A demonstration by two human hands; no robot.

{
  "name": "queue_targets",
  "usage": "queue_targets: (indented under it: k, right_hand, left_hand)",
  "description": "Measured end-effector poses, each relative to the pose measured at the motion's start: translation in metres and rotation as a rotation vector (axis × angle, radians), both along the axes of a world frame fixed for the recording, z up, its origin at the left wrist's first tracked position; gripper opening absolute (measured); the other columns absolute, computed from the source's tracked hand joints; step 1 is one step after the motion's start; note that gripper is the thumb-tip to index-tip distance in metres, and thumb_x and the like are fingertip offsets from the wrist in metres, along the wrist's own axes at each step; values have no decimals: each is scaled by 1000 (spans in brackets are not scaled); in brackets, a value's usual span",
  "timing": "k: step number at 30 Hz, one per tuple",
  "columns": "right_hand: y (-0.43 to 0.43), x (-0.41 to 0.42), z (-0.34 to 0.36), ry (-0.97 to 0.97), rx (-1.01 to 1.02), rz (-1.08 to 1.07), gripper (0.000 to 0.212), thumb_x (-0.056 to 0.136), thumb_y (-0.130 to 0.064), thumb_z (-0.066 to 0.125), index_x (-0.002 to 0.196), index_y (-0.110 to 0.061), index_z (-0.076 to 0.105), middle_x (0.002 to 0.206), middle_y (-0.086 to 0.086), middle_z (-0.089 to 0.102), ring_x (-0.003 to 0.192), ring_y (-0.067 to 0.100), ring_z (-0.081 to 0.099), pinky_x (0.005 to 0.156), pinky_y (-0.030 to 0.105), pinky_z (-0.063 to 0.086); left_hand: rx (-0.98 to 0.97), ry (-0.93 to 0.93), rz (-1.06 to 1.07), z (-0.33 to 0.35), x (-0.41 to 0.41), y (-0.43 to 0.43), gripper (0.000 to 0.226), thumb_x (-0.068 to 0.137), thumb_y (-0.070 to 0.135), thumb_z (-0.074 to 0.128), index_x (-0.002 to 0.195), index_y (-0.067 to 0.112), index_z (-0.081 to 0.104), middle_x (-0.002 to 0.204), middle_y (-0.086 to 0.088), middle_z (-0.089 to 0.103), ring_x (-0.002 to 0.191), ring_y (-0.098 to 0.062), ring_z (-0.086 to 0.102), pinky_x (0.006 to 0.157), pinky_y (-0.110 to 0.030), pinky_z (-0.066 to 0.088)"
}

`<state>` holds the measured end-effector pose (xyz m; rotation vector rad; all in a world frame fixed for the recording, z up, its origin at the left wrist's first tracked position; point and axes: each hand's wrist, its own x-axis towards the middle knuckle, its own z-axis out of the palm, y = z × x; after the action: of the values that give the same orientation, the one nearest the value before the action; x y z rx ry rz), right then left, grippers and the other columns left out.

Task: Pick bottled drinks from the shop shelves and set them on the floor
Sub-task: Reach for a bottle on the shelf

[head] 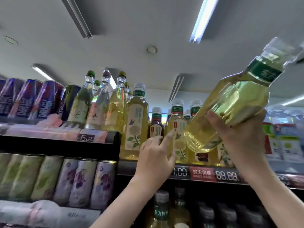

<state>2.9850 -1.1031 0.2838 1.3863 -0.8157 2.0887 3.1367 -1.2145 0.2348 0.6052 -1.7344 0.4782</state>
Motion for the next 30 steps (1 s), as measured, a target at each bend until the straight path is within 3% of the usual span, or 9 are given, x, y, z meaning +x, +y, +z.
queue_targets:
  k: [3,5,7,9,13,16,19,25,30]
  right_hand:
    - [9,-15,-2,-3,1,-85,75,67,-51,81,111,-13,34,87,-16,52,67,-29,48,52,-4,34]
    - [14,-24,-4,-14,16,-77,85,60,-62,74,117,-8,40,90,-7,59,68,-16,55,51,2,39]
    - [19,-32,-4,-33,45,-76,96,54,-69,66,124,-8,42,100,-1,63,79,-1,59,58,12,42]
    - [24,-44,-5,-43,81,-89,93,54,-70,64,122,-11,42,106,-1,64,89,15,62,68,22,45]
    - [32,-55,-11,-1,178,-143,90,58,-75,64,119,-11,52,99,1,68,87,22,67,77,38,54]
    - [31,-54,-16,61,222,-105,68,63,-69,73,101,-13,65,89,3,71,79,16,69,65,33,53]
    - [24,-54,-22,91,307,-10,86,51,-78,71,108,-13,63,95,0,71,86,16,69,74,39,56]
    - [11,-41,-41,61,444,102,90,36,-86,69,106,-29,55,89,-14,68,74,0,66,66,31,53]
    - [3,-28,-57,142,477,211,87,48,-76,75,116,-24,59,103,-10,69,85,-3,66,65,16,52]
  left_hand:
    - [137,-50,-39,7,-25,-3,65,97,45,44,152,38,9,116,-7,54,101,-21,54,86,-30,47]
    - [216,-75,6,15,-38,-5,70,97,49,45,151,39,3,116,-11,52,95,-24,57,82,-32,49]
    - [265,-86,45,23,-46,-6,76,96,47,49,151,40,-4,115,-14,52,87,-23,55,79,-31,47]
    - [328,-94,34,28,-48,-8,81,96,43,52,149,44,-10,115,-14,53,80,-20,51,77,-30,44]
    - [349,-103,47,25,-47,-11,76,98,44,45,147,45,-14,118,-15,52,81,-22,54,74,-30,46]
    - [282,-71,51,17,-45,-9,69,99,43,40,150,41,-6,115,-14,54,85,-21,54,73,-28,47]
    - [187,-25,67,7,-40,-1,59,100,38,41,152,29,16,127,-12,54,108,-24,56,89,-32,49]
    - [51,0,-232,-20,-13,31,48,90,3,52,135,16,51,122,-2,63,113,-12,56,97,-24,45]
    - [211,-119,-527,-60,-3,61,69,84,25,59,145,31,27,122,14,59,117,-5,54,96,-20,45]
